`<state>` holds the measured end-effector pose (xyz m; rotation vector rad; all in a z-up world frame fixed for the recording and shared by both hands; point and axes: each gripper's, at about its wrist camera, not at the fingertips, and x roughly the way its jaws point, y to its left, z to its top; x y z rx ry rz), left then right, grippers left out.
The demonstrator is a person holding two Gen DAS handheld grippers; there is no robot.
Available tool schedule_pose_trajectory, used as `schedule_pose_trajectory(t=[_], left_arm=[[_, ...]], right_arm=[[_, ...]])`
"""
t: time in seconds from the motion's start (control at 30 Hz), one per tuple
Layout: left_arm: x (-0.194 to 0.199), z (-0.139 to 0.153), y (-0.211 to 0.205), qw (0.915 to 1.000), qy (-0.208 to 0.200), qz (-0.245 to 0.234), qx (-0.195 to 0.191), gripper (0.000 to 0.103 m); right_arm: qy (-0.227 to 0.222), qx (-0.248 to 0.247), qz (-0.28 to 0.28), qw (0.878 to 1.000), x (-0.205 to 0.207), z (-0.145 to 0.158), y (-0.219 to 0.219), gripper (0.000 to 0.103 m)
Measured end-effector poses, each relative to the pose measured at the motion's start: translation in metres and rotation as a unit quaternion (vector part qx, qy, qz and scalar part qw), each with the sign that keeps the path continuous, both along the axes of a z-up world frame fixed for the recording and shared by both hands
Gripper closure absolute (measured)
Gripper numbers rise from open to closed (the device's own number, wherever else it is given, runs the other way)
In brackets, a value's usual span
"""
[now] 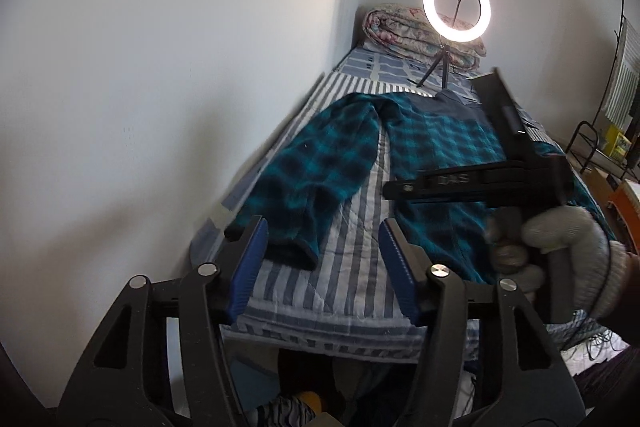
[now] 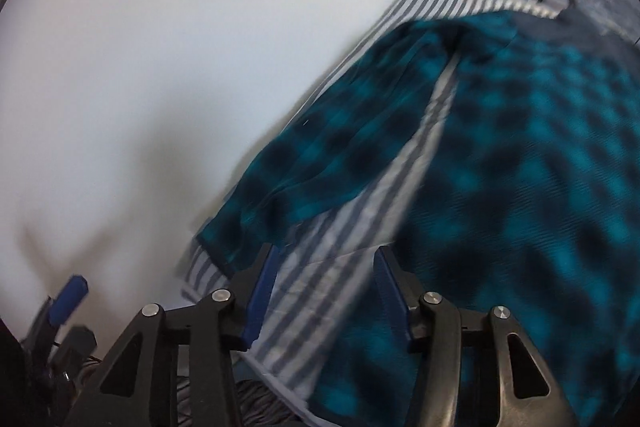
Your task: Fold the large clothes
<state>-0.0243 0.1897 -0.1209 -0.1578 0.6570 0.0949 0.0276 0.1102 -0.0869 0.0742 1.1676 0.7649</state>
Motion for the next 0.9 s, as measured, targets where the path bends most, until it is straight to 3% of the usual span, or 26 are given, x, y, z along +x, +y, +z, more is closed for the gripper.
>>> schedule_pose_trajectory(t=[0.13,0.27,0.43,0.63,0.7,0.8,0.9], left_arm=[[-0.007,-0.011,0.006,0.9997,0.013,-0.004,-0.019,0.052],[-0.009,-0.018,0.009,0.9997,0.018,-0.002,-0.019,0.053],[-0.012,-0.018,0.007,0.9999,0.012,-0.005,-0.011,0.053],[-0.014,-0.018,0.013,0.9999,0.008,-0.005,-0.010,0.053],[-0.014,-0.019,0.017,0.9999,0.008,0.000,-0.015,0.053],[-0.014,-0.018,0.021,0.9998,0.008,0.004,-0.019,0.053],[-0.014,-0.019,0.023,0.9997,0.008,0.006,-0.021,0.053]], right_arm=[[0.025,0.002,0.021,0.999,0.000,-0.023,0.030,0.057],[0.049,0.016,0.026,0.998,-0.001,-0.034,0.052,0.066],[0.088,0.042,0.054,0.994,-0.001,-0.039,0.084,0.067],[0.110,-0.015,0.067,0.992,-0.002,-0.062,0.122,0.067],[0.116,-0.033,0.066,0.990,-0.002,-0.069,0.131,0.074],[0.111,-0.059,0.065,0.990,-0.003,-0.078,0.137,0.100],[0.112,-0.046,0.058,0.991,-0.003,-0.084,0.140,0.102]])
